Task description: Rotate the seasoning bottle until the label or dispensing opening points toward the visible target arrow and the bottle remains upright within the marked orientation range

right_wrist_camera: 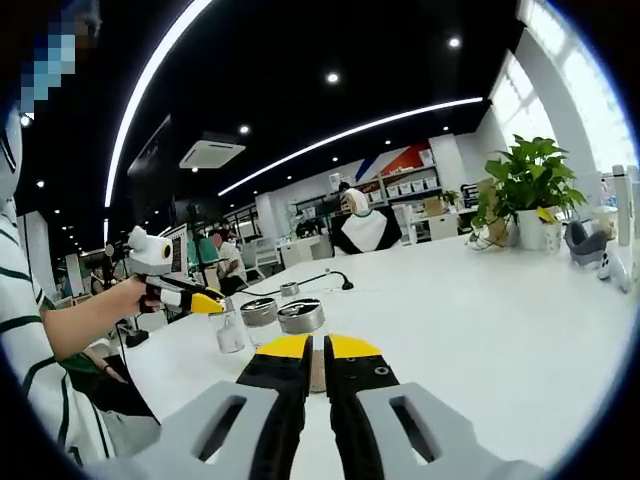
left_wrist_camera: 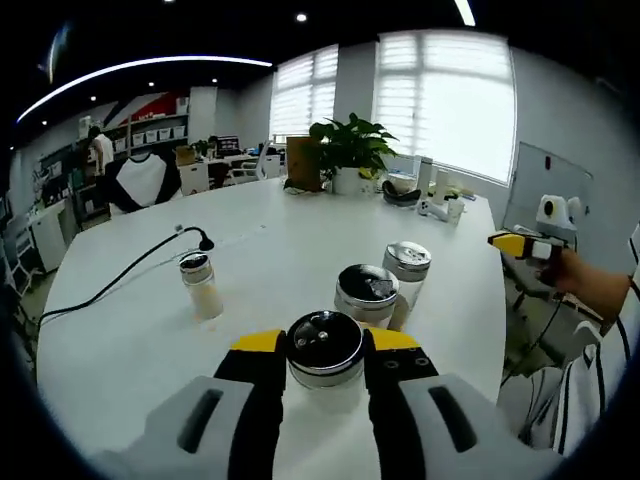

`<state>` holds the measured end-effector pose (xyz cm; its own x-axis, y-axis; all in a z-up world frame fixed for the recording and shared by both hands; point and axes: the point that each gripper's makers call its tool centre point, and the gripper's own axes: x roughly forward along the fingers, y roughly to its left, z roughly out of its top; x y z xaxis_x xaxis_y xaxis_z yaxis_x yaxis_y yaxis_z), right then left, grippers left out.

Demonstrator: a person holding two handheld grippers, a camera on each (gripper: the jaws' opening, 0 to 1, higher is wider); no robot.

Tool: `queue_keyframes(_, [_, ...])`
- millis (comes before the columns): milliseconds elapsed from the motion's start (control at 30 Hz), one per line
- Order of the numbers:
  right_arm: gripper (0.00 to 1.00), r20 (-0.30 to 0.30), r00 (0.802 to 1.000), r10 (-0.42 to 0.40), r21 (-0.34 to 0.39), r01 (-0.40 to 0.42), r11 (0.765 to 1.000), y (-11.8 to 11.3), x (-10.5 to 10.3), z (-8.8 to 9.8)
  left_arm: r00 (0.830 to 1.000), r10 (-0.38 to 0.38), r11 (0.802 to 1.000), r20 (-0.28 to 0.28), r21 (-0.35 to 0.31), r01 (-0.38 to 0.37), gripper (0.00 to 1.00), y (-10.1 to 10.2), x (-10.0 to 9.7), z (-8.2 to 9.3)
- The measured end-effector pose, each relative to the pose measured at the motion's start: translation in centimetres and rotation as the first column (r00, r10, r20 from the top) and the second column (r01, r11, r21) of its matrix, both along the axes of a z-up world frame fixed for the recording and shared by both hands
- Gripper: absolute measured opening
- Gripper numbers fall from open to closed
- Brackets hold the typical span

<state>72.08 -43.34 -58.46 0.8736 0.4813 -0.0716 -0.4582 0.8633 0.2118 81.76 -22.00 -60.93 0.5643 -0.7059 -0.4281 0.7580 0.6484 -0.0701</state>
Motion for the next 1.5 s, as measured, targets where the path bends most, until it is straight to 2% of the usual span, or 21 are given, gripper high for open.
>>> queue_keyframes(233, [0.02, -0.001, 1.000, -0.014, -0.006, 0.014, 1.000, -0.8, 0.0, -0.1, 1.000, -0.001, 1.000, -0.024, -0.018, 0.001, 0.31, -0.9, 0.1, -1.1])
queue_keyframes(333, [0.02, -0.003, 1.000, -0.017, -0.012, 0.017, 1.000, -1.0, -0.1, -0.2, 1.000, -0.001, 0.999, -0.003, 0.036, 0.002, 0.31, -0.9, 0.3, -1.9])
queue_keyframes(700, [0.02, -0.016, 0.999, -0.038, -0.013, 0.038, 0.999, -1.7, -0.2, -0.8, 1.000, -0.025, 0.996, 0.007, 0.082, 0.024, 0.32, -1.1, 0.8, -3.8])
queue_keyframes(900, [0.02, -0.019, 0.999, -0.045, -0.012, 0.044, 0.999, -1.8, -0.2, -1.0, 0.998, -0.053, 0.995, 0.036, 0.090, 0.049, 0.32, -1.2, 0.9, -3.8])
queue_keyframes(1133, [0.02, -0.023, 0.999, -0.046, -0.009, 0.046, 0.999, -1.8, -0.3, -1.3, 0.996, -0.075, 0.996, 0.048, 0.061, 0.072, 0.32, -0.8, 0.9, -3.8])
queue_keyframes(1233, [0.02, -0.024, 0.999, -0.048, -0.010, 0.048, 0.999, -1.8, -0.4, -1.3, 0.991, -0.103, 0.989, 0.090, 0.118, 0.092, 0.32, -0.4, 1.2, -3.9])
queue_keyframes(1267, [0.02, -0.025, 0.998, -0.049, -0.009, 0.049, 0.999, -1.9, -0.4, -1.4, 0.983, -0.142, 0.980, 0.115, 0.153, 0.124, 0.32, -0.4, 1.2, -4.0])
queue_keyframes(1333, [0.02, -0.028, 0.998, -0.053, -0.009, 0.052, 0.999, -1.9, -0.5, -1.5, 0.984, -0.154, 0.985, 0.086, 0.094, 0.146, 0.32, -0.7, 1.2, -3.8])
queue_keyframes(1400, [0.02, -0.029, 0.998, -0.055, -0.009, 0.055, 0.998, -2.0, -0.6, -1.6, 0.981, -0.170, 0.982, 0.098, 0.094, 0.161, 0.32, -0.5, 1.2, -3.9])
queue_keyframes(1467, [0.02, -0.027, 0.998, -0.059, -0.010, 0.059, 0.998, -2.0, -0.7, -1.5, 0.971, -0.205, 0.974, 0.126, 0.123, 0.190, 0.32, -0.7, 1.1, -3.8])
queue_keyframes(1500, [0.02, -0.027, 0.998, -0.061, -0.008, 0.060, 0.998, -2.0, -0.7, -1.5, 0.974, -0.199, 0.977, 0.112, 0.106, 0.187, 0.32, -0.6, 1.0, -3.9])
